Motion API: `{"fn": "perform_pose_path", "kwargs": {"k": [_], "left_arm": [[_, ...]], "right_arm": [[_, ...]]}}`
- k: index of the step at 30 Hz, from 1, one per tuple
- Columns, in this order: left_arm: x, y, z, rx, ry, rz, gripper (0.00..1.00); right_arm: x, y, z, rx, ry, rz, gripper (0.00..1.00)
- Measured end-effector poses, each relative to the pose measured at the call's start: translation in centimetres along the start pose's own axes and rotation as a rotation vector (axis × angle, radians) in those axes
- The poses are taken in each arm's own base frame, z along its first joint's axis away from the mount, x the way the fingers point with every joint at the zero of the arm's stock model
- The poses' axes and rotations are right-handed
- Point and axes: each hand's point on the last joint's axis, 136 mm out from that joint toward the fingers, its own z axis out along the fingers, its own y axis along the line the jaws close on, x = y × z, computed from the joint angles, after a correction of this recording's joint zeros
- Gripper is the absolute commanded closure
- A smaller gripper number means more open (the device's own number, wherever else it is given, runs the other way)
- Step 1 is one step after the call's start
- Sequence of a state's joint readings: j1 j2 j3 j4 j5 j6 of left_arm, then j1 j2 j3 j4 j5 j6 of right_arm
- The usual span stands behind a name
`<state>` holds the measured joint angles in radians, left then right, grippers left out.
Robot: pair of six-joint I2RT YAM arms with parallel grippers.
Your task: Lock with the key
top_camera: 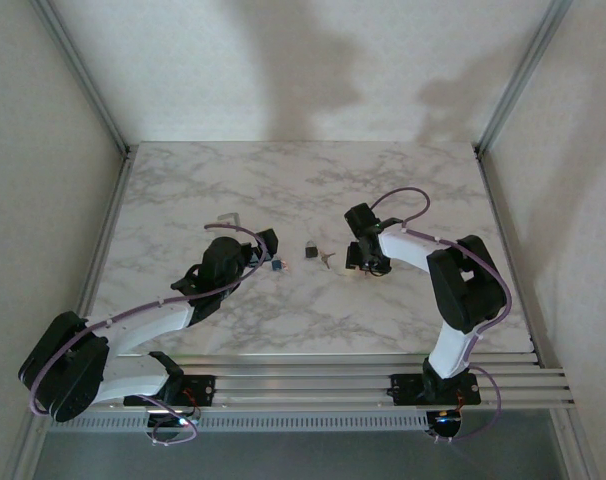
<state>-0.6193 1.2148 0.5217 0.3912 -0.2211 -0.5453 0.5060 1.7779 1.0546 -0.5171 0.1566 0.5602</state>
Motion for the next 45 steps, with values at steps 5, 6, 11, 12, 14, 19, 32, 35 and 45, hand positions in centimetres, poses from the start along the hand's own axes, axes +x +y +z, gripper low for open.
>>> {"fn": "perform_pose_path", "kwargs": {"k": [5, 6, 11, 12, 14, 19, 32, 35, 45], "left_arm": [[0.16, 0.08, 0.1, -0.003, 0.004, 0.002, 0.0], [0.16, 0.08, 0.1, -0.003, 0.004, 0.002, 0.0], [0.3, 0.12, 0.16, -0.004, 0.009, 0.003, 0.0], [0.33, 0.1, 0.17, -0.003, 0.01, 0.004, 0.0], [0.33, 0.09, 0.17, -0.003, 0.01, 0.004, 0.0], [0.33, 0.09, 0.17, -0.003, 0.01, 0.004, 0.0], [0.41, 0.0, 0.17, 0.003, 0.014, 0.004, 0.0], [0.42, -0.02, 0.17, 0.004, 0.015, 0.004, 0.0], [0.45, -0.06, 0.17, 0.006, 0.017, 0.004, 0.0]], "right_arm": [[-0.02, -0.06, 0.01, 0.001, 0.0, 0.0, 0.42], [0.0, -0.07, 0.01, 0.002, 0.001, 0.001, 0.43], [0.0, -0.2, 0.02, 0.004, 0.003, 0.0, 0.46], [0.0, -0.21, 0.02, 0.004, 0.003, 0.0, 0.46], [0.01, -0.22, 0.03, 0.005, 0.004, -0.001, 0.48], [0.06, -0.32, 0.03, 0.008, 0.006, -0.006, 0.51], [0.02, -0.43, 0.0, 0.009, 0.006, -0.009, 0.63], [0.03, -0.41, -0.03, 0.008, 0.006, -0.009, 0.68], [0.01, -0.12, -0.22, -0.018, -0.006, -0.009, 0.78]]}}
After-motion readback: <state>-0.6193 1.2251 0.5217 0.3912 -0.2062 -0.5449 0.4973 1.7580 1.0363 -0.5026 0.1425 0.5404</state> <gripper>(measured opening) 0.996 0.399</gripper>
